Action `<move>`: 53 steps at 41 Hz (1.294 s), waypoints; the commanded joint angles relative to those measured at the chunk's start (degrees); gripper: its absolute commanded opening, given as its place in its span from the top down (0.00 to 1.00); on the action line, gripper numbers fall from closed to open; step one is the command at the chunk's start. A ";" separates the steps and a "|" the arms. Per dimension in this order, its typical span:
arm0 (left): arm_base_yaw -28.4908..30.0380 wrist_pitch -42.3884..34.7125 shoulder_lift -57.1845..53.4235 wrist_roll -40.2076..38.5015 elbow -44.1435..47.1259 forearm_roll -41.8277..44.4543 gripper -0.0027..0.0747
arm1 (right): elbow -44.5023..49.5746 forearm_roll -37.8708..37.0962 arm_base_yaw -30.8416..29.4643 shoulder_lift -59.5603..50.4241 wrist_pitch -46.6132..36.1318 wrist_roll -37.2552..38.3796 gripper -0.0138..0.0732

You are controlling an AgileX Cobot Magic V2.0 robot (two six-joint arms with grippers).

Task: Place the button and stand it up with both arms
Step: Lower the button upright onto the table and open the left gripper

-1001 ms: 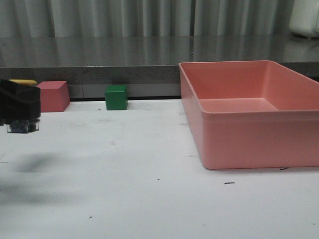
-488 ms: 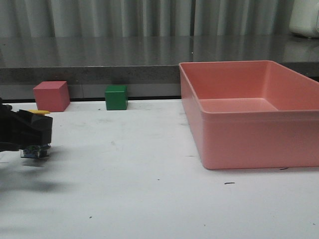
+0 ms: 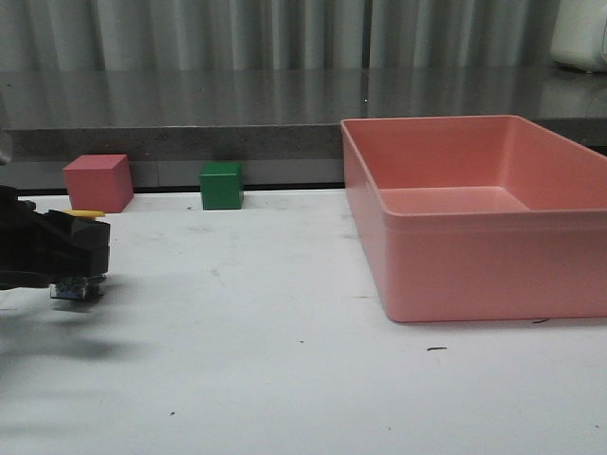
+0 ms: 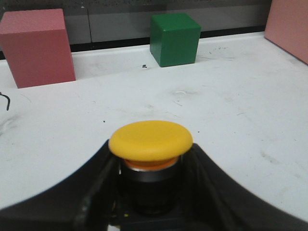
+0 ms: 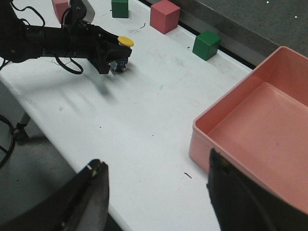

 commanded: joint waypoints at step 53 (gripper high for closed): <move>0.29 -12.43 -12.34 -0.84 13.04 0.66 0.23 | -1.48 0.21 -0.08 0.08 -3.77 -0.33 0.30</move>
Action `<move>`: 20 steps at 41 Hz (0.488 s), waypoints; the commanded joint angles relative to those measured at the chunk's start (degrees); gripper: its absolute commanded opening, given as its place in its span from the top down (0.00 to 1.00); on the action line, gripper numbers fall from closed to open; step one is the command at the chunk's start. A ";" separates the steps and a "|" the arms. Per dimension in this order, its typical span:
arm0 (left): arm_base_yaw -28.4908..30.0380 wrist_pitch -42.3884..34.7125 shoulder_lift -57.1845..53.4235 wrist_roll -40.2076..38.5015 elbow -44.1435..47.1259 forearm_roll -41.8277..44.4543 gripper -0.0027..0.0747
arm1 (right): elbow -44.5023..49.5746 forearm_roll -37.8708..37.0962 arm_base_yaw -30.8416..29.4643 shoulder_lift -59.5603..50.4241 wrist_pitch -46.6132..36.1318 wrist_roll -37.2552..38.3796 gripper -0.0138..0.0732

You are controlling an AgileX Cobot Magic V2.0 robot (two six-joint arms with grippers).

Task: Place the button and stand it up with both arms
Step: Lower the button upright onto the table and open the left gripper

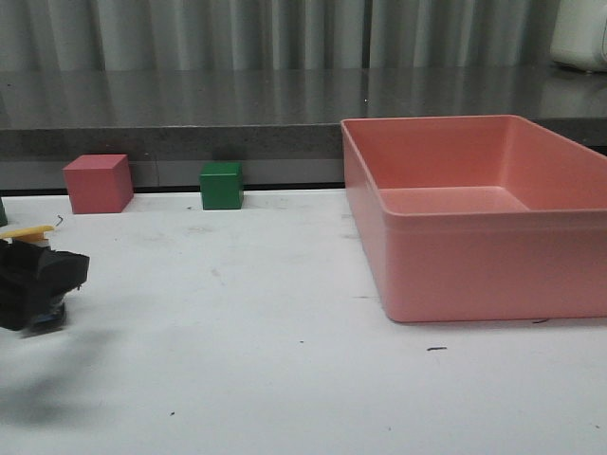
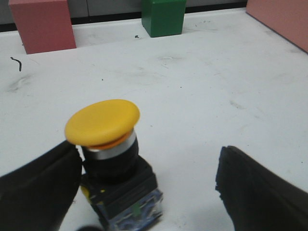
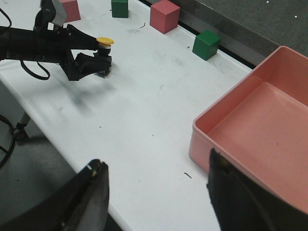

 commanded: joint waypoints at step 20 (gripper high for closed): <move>0.29 -5.01 -9.99 -3.09 1.07 -0.86 0.23 | -1.48 0.21 -0.08 0.08 -3.77 -0.33 0.30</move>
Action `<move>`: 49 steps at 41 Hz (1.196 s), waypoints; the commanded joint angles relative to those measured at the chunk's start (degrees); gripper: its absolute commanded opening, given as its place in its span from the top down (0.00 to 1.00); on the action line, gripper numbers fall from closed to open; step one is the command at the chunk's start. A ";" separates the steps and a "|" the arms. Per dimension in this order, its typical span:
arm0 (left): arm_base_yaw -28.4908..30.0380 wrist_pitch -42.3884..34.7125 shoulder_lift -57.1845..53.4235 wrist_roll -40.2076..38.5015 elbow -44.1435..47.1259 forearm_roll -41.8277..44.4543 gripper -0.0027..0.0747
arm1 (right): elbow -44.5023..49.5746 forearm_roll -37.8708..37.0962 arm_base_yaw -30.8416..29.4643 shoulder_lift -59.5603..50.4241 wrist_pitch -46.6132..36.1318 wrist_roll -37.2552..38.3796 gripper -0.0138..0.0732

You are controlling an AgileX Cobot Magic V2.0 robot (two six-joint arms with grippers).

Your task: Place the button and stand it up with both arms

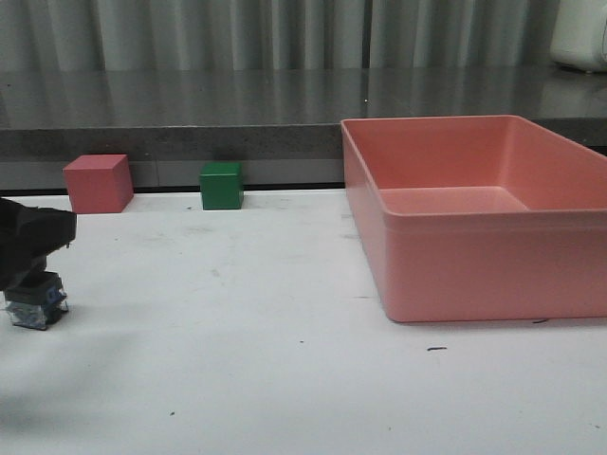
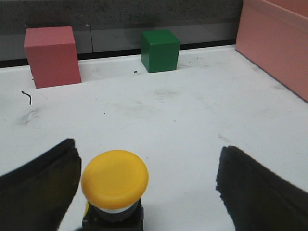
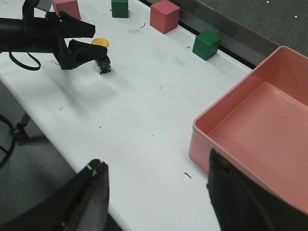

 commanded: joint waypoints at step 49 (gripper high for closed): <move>-8.05 120.32 -45.84 10.84 -48.41 -14.07 0.23 | -1.48 0.21 -0.08 0.08 -3.77 -0.33 0.30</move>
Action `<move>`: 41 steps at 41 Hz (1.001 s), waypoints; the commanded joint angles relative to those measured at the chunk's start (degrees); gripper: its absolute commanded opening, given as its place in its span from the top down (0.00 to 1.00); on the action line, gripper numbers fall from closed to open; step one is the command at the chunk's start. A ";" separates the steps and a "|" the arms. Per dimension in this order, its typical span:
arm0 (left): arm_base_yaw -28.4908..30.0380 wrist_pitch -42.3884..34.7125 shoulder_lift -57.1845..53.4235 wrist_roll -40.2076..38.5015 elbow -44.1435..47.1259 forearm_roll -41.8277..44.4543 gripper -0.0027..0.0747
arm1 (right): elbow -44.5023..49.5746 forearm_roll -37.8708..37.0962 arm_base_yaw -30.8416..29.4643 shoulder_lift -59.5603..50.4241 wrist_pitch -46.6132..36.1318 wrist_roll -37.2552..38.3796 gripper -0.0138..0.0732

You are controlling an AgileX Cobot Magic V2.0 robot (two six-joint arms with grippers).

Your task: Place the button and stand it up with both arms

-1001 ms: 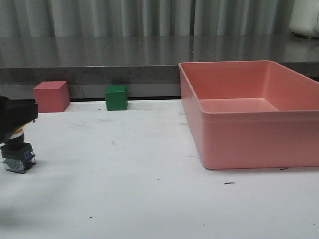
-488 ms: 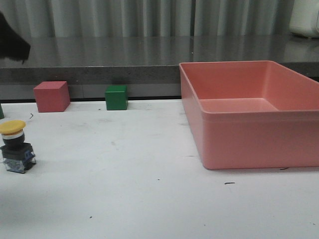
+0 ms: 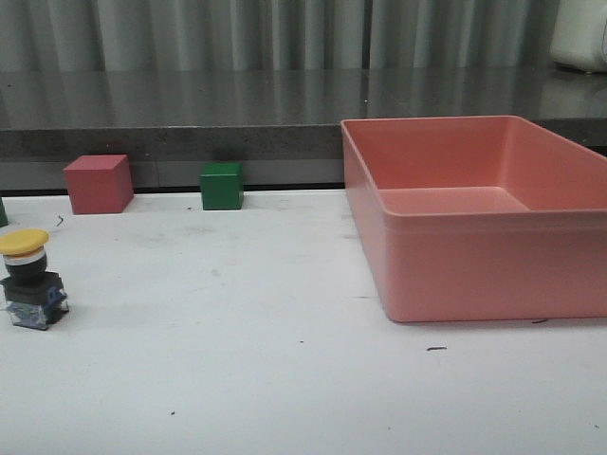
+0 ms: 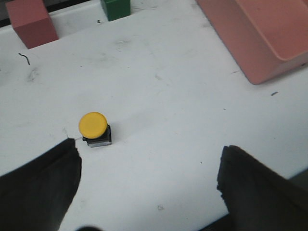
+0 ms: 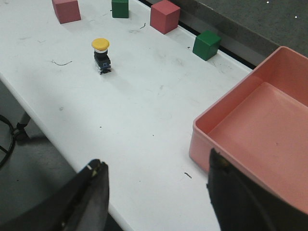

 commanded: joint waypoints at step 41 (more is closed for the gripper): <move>0.44 -3.79 -19.15 -2.23 10.32 -0.29 0.24 | -1.48 0.21 -0.08 0.08 -3.98 -0.33 0.31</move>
